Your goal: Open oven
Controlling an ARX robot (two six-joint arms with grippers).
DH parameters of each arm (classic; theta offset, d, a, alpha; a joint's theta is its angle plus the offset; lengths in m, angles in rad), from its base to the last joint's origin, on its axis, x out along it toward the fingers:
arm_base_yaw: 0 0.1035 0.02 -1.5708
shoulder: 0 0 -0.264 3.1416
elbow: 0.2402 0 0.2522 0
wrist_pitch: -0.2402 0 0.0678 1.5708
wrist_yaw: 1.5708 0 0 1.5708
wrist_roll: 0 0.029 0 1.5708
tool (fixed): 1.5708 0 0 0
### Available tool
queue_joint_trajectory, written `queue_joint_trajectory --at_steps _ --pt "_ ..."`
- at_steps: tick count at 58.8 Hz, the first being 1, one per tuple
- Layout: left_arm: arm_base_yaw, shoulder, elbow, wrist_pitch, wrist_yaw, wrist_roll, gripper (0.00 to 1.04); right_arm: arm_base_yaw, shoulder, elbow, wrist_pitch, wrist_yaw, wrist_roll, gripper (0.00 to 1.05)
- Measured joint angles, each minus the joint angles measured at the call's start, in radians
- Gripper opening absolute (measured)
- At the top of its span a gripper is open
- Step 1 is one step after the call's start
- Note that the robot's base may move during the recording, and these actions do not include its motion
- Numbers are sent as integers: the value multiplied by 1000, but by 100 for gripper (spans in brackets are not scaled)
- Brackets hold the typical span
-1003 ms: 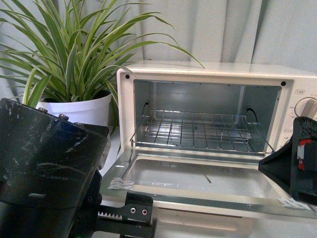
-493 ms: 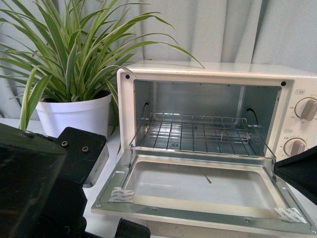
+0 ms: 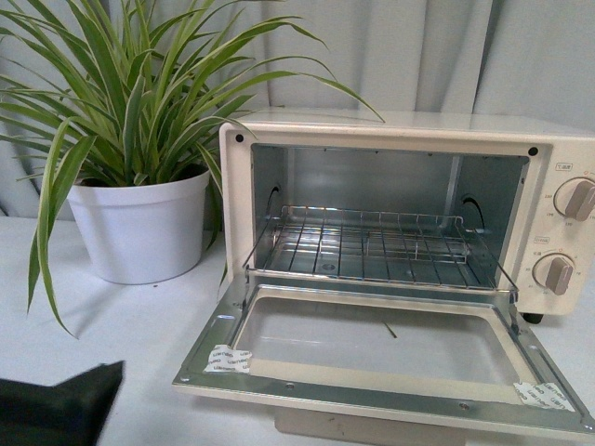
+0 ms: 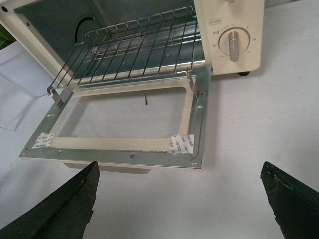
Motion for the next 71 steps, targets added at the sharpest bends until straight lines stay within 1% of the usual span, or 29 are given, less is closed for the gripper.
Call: queue_joint_trajectory --at_steps 7,10,16,22,28,31,42,43,44,46,48,50,52,59,60,62,64,65,66,67,69,70,71 --pt "10 -179 -46 -88 -28 13 98 -5 -110 -47 -34 -2 -25 95" --pt "26 -294 -73 -163 -45 11 98 -2 -171 -72 -68 2 -37 95" --pt "43 -428 -104 -261 -65 6 98 9 -274 -111 -130 26 -42 95" --pt "71 -534 -128 -335 -49 -15 98 17 -367 -140 -164 43 -42 95" --pt "132 -610 -152 -361 -17 -22 98 18 -394 -142 -165 49 -42 95" --pt "155 -626 -158 -363 -16 -22 98 18 -394 -142 -165 50 -42 95" --pt "165 -631 -160 -364 -13 -22 98 18 -394 -142 -165 51 -42 95" --pt "167 -636 -163 -357 -5 -14 97 28 -405 -148 -150 81 -57 94" --pt "173 -652 -175 -328 13 -2 94 37 -415 -155 -143 92 -62 93" --pt "187 -674 -198 -281 55 18 89 59 -451 -190 -61 211 -126 86" --pt "212 -710 -222 -256 101 40 82 63 -479 -211 -28 264 -161 81" --pt "239 -739 -229 -255 127 48 75 58 -509 -225 -14 282 -207 73" --pt "262 -752 -231 -256 145 56 71 46 -522 -227 -11 277 -235 68" --pt "361 -794 -242 -277 241 72 48 -1 -542 -239 -11 234 -282 46" --pt "367 -796 -243 -278 249 73 46 -9 -545 -242 -11 226 -285 43" --pt "392 -804 -248 -284 274 74 39 -33 -550 -246 -16 189 -288 37" --pt "410 -810 -250 -288 291 76 33 -88 -556 -250 -21 111 -294 30" --pt "422 -814 -251 -290 301 77 30 -115 -560 -252 -22 88 -296 27" --pt "433 -818 -253 -291 311 77 26 -125 -561 -253 -22 81 -298 25" --pt "438 -821 -255 -291 314 77 24 -142 -565 -253 -22 75 -298 22" --pt "458 -842 -270 -291 335 80 17 -163 -569 -254 -21 77 -300 14" --pt "468 -852 -278 -292 344 80 13 -166 -572 -256 -21 78 -300 13" --pt "477 -859 -283 -295 352 80 10 -171 -586 -267 -19 77 -301 7"
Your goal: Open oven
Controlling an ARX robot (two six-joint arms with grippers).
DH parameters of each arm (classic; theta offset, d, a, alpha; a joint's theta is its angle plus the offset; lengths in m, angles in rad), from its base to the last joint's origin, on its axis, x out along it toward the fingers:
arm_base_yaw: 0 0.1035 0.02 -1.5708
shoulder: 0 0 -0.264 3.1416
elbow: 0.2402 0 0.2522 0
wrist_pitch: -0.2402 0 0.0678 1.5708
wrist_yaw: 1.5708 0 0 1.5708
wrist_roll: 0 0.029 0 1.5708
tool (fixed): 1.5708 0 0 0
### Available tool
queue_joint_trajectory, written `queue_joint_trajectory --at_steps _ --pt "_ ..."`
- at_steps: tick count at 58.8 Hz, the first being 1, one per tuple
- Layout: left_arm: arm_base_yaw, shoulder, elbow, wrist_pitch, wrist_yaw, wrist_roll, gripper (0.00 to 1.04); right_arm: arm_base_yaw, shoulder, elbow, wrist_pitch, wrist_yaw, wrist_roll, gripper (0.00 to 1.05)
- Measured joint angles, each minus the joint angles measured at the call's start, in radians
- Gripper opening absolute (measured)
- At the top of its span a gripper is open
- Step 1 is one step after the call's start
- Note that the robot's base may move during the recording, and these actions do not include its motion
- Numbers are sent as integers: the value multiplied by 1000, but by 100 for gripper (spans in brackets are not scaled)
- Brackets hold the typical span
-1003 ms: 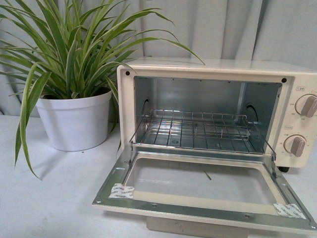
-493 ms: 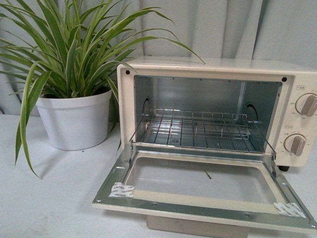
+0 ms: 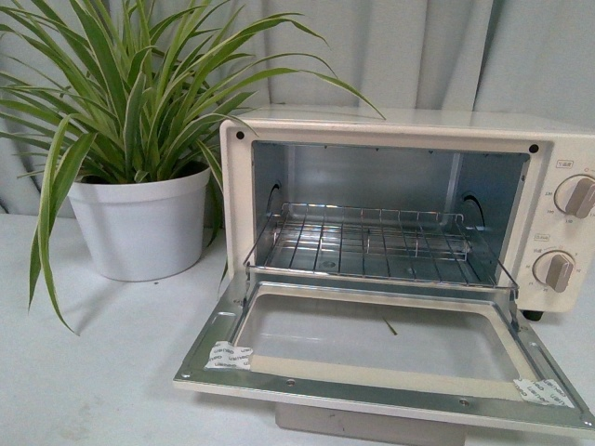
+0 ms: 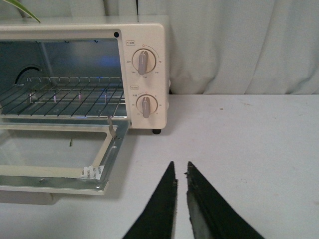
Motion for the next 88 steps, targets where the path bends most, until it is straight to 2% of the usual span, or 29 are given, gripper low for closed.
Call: queue_joint_trajectory --at_steps 2,7,12,37,39,42,43,68,70,74,88 --pt "16 -2 0 -4 14 1 4 -1 -10 -14 0 -3 -1 2" --pt "126 -18 0 -16 154 5 4 -2 -17 -26 -1 -10 -4 1" --pt "178 -21 0 -18 164 4 4 -2 -19 -26 -1 -8 -4 1" --pt "183 -21 0 -18 175 4 4 -2 -19 -26 -1 -9 -4 1" --pt "183 -21 0 -18 175 4 8 -2 -20 -26 -1 -8 -5 2" --pt "183 -21 0 -18 175 4 20 -2 -20 -26 -1 -8 -6 10" --pt "183 -21 0 -18 175 4 21 -2 -19 -26 -1 -8 -6 14" --pt "183 -21 0 -18 175 6 100 -2 -20 -26 -1 -9 -6 92" --pt "183 -21 0 -18 175 6 99 -2 -20 -26 -1 -9 -5 97" --pt "183 -21 0 -18 175 6 98 -2 -20 -26 -1 -8 -5 95" --pt "183 -21 0 -18 175 6 98 -2 -20 -26 -1 -8 -5 95"
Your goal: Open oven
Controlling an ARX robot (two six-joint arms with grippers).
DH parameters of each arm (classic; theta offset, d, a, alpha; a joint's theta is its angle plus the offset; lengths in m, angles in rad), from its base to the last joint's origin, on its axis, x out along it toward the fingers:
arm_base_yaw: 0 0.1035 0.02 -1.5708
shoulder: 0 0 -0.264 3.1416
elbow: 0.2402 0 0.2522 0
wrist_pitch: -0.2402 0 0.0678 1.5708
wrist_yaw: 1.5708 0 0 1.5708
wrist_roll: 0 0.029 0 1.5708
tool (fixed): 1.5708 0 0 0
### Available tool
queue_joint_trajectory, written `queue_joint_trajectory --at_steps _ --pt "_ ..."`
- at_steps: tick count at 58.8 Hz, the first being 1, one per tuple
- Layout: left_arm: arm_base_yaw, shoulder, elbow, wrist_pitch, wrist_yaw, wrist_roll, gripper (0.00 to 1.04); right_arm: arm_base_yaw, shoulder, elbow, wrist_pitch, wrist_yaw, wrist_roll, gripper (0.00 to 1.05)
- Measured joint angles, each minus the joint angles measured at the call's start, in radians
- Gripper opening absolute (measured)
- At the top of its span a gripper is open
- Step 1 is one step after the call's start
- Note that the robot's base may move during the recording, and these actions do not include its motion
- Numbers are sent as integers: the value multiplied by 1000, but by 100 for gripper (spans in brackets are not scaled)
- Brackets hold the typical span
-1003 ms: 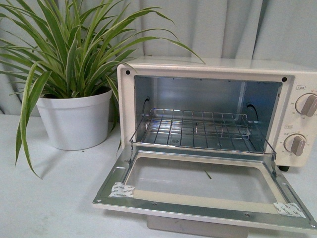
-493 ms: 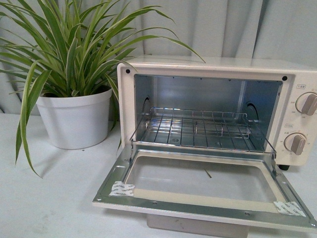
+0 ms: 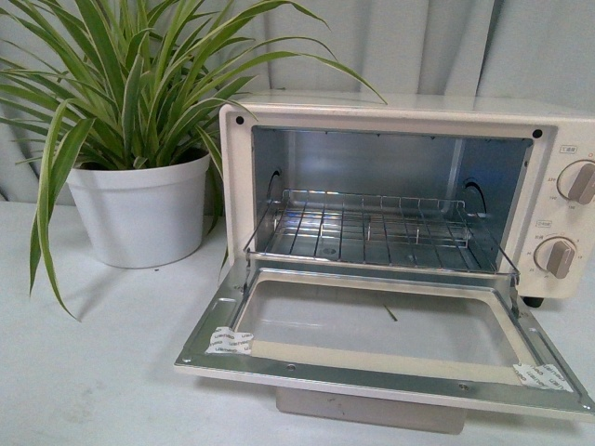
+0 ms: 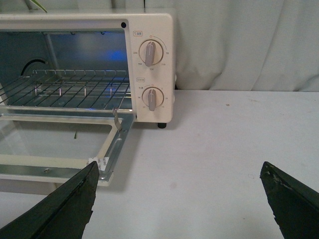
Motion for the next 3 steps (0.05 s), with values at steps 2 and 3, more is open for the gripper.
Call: queue_joint_trajectory --at_steps 2,3 --pt "0 0 0 0 0 0 98 0 0 0 0 0 0 95" --pt "0 0 0 0 0 0 98 0 0 0 0 0 0 95"
